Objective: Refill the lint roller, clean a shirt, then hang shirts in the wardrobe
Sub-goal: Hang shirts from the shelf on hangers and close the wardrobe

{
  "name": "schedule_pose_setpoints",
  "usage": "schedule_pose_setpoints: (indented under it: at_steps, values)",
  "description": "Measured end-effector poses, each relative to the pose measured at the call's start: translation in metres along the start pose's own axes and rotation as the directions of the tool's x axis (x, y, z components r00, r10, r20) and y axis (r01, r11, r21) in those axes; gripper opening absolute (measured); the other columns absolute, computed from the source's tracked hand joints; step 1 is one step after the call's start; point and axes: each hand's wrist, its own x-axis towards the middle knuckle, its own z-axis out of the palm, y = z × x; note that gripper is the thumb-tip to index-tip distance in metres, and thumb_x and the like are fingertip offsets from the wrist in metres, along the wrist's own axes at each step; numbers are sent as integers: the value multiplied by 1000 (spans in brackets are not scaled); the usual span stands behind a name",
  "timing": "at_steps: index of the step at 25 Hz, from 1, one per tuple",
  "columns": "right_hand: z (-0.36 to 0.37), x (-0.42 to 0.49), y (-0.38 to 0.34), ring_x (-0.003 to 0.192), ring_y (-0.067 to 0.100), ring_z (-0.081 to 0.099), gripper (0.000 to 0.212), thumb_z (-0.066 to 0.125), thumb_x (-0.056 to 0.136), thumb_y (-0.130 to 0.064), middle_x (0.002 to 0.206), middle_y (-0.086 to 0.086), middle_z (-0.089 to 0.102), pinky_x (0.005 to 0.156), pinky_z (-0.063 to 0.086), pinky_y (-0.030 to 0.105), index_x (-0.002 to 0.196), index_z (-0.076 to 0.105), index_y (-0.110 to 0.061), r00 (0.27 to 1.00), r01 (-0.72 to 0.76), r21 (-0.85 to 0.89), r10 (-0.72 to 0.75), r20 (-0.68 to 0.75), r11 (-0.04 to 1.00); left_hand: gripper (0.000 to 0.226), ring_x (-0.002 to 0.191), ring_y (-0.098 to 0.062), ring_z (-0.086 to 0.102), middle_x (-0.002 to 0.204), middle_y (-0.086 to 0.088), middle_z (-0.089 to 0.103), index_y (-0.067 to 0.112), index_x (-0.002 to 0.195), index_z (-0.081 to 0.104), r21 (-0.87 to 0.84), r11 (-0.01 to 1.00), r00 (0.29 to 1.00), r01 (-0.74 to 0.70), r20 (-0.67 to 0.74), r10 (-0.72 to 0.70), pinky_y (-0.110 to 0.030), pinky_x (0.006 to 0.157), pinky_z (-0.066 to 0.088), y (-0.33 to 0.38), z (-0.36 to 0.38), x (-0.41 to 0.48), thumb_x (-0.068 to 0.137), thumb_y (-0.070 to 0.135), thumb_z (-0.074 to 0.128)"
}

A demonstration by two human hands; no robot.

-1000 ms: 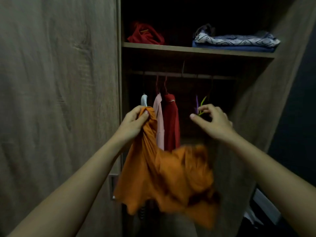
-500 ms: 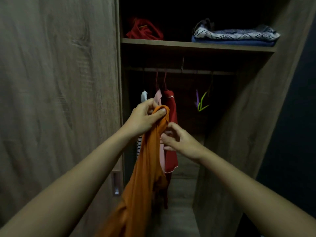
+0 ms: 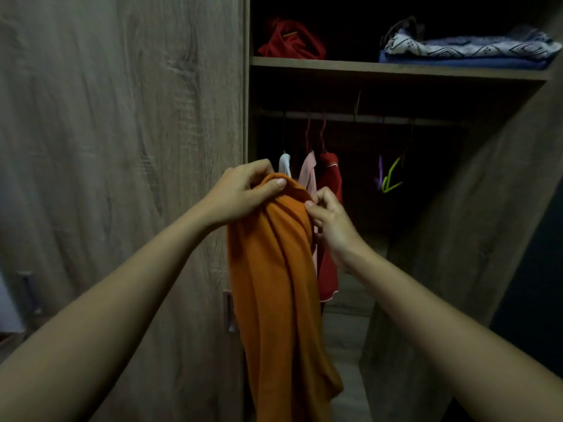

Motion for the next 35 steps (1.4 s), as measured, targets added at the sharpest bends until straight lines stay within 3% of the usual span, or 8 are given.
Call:
schedule_pose_setpoints:
  at_steps: [4, 9, 14, 18, 24, 28, 32, 35]
  values:
    - [-14, 2, -14, 62, 3, 46, 20, 41, 97, -19, 70, -6, 44, 52, 39, 14, 78, 42, -25, 992, 127, -99, -124, 28, 987, 17, 83, -2, 58, 88, 6, 61, 25, 101, 59, 15, 997, 995, -73, 64, 72, -19, 67, 42, -6, -12, -5, 94, 34, 48]
    - [-32, 0, -24, 68, -5, 54, 17, 48, 94, -29, 87, -12, 53, 60, 44, 8, 105, 35, -31, 840, 535, -524, -486, 244, 663, 12, 74, 5, 54, 75, 20, 59, 33, 88, 58, -222, 964, 965, -145, -246, 88, -18, 70, 42, 7, -15, 2, 92, 32, 48]
    - [-50, -15, 7, 67, 23, 66, 35, 51, 89, -27, 96, 12, 62, 55, 54, 33, 114, 27, -25, 715, 603, -689, -656, 242, 402, 10, 68, 2, 50, 70, 11, 52, 26, 89, 55, -226, 954, 911, -196, -403, 92, -23, 67, 41, 26, -8, 3, 94, 27, 47]
    - [-84, -25, 26, 87, 24, 64, 31, 59, 86, -19, 114, 7, 56, 67, 55, 35, 116, 52, -24, 870, 403, -901, -375, 321, 164, 15, 65, 3, 48, 75, 8, 53, 18, 93, 62, -92, 996, 851, -16, -523, -35, -22, 68, 38, 7, -24, 9, 92, 28, 50]
    - [-125, -18, 8, 103, 16, 58, 41, 66, 80, -21, 117, -4, 60, 89, 50, 34, 114, 58, -42, 982, -62, -909, 187, 17, 411, 28, 99, -25, 57, 106, -13, 66, 10, 106, 66, 103, 978, 940, 181, -310, -142, -27, 77, 36, -10, -3, 5, 92, 30, 53]
    - [-120, -22, -8, 81, 16, 56, 69, 65, 78, -6, 117, 3, 46, 49, 49, 19, 134, 39, -34, 835, -357, -779, 550, -18, 516, 29, 96, -27, 55, 103, -14, 63, 9, 105, 60, 37, 980, 936, 194, -308, -174, -31, 77, 37, -4, 21, 15, 95, 33, 46]
    - [-135, -19, -9, 60, 11, 59, 26, 54, 84, -1, 95, 6, 68, 40, 50, 14, 82, 70, -22, 896, -424, -775, 343, -283, 469, 33, 89, -33, 56, 96, -15, 59, 9, 104, 51, 19, 966, 935, 256, -260, -243, -41, 77, 44, -7, 41, 20, 95, 37, 36]
    - [-135, -13, -22, 60, 8, 60, 10, 63, 83, -9, 74, 2, 67, 49, 52, 16, 82, 73, -10, 910, -407, -677, 336, -243, 613, 28, 80, -33, 57, 88, -13, 56, 10, 106, 47, -3, 973, 960, 230, -164, -227, -42, 69, 46, -15, 61, 21, 96, 34, 37]
